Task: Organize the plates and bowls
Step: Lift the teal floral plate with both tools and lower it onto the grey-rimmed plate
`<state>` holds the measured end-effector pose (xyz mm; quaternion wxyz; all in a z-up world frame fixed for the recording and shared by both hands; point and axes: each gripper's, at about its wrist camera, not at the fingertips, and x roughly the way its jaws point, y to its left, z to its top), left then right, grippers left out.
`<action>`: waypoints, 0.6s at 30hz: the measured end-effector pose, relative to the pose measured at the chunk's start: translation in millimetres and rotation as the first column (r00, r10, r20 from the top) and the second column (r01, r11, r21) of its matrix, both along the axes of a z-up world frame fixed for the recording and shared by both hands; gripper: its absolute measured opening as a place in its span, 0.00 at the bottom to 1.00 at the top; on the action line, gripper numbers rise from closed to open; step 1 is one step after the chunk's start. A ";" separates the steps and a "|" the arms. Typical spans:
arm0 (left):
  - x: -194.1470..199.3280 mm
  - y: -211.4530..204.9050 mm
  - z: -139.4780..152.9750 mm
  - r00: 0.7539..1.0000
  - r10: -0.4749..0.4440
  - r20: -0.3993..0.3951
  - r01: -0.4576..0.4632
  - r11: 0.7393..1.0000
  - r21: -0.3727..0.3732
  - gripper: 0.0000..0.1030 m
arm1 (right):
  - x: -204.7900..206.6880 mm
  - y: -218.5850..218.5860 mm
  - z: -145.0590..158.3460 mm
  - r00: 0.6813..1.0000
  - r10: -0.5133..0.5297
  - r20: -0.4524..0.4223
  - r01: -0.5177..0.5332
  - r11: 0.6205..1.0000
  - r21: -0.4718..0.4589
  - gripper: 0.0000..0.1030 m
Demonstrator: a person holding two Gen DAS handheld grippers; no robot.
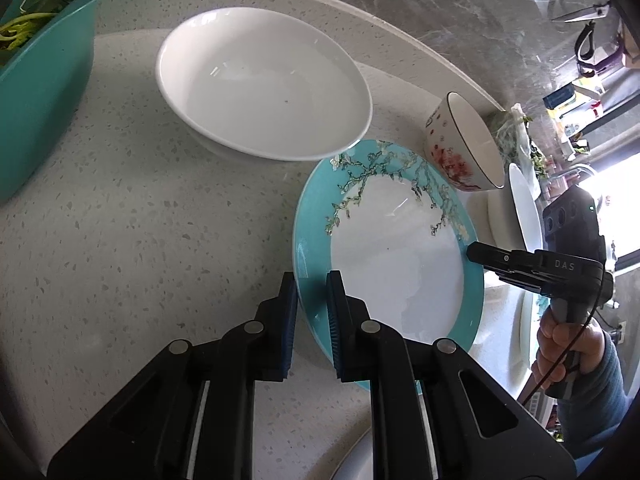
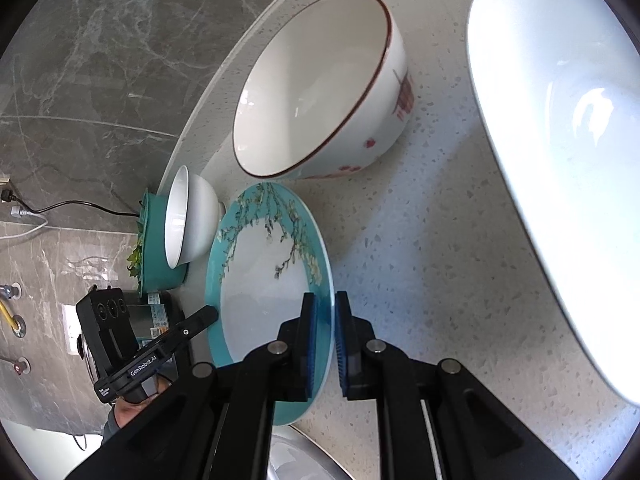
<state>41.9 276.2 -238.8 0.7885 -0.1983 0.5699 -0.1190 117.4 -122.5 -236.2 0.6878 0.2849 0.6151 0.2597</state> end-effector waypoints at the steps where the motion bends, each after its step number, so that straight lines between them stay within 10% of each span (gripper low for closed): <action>1: -1.6 0.3 0.9 1.000 0.000 0.002 0.000 1.000 -0.002 0.12 | -1.0 0.5 1.0 1.000 -0.001 0.001 0.001 1.000 0.001 0.12; 18: -53.0 0.4 85.7 0.988 0.002 0.157 -0.003 1.000 0.001 0.11 | -26.4 -2.4 65.3 0.991 0.000 0.136 -0.006 0.999 0.039 0.12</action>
